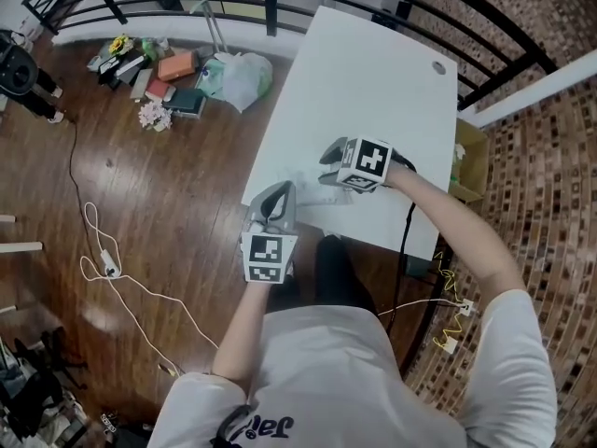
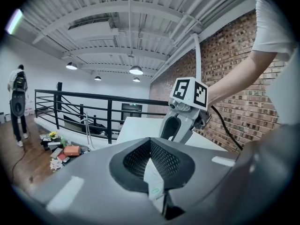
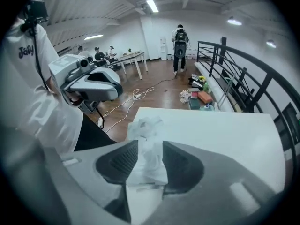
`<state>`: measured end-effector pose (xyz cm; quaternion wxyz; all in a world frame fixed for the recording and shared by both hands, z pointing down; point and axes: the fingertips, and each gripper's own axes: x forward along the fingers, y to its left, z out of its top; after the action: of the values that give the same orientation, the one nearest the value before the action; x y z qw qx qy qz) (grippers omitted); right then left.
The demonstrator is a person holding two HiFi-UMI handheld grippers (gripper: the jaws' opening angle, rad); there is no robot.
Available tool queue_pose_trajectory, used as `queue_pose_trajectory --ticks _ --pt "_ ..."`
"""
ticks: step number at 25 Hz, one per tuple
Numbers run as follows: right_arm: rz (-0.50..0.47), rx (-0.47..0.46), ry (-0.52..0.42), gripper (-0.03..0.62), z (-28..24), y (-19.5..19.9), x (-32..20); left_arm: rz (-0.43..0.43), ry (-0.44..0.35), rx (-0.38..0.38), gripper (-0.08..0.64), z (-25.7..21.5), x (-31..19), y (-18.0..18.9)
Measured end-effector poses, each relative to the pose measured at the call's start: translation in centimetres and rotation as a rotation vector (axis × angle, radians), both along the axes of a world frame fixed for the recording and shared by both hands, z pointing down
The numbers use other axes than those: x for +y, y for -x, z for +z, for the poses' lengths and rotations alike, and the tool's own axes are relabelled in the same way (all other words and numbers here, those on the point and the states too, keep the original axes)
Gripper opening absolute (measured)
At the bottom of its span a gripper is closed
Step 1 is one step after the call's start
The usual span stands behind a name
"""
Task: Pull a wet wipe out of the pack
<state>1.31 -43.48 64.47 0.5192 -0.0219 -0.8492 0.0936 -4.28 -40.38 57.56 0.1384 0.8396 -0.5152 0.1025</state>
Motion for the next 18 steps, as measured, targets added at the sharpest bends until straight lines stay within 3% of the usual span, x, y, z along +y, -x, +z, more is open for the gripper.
queue_pose_trajectory --ticks 2,5,10,18 --pt "0.016 0.012 0.007 0.138 1.3 0.2 0.0 -0.006 0.006 -0.004 0.015 0.2 0.2 0.2" --pt "0.021 0.013 -0.003 -0.002 1.8 0.3 -0.1 -0.017 0.010 -0.006 0.015 0.4 0.4 0.5" --pt "-0.024 -0.030 -0.021 -0.008 -1.0 0.4 0.3 -0.014 0.014 -0.008 0.015 0.5 0.5 0.4" --pt "0.097 -0.191 -0.112 -0.008 -9.5 -1.5 -3.8 0.015 0.014 0.003 0.015 0.4 0.1 -1.3"
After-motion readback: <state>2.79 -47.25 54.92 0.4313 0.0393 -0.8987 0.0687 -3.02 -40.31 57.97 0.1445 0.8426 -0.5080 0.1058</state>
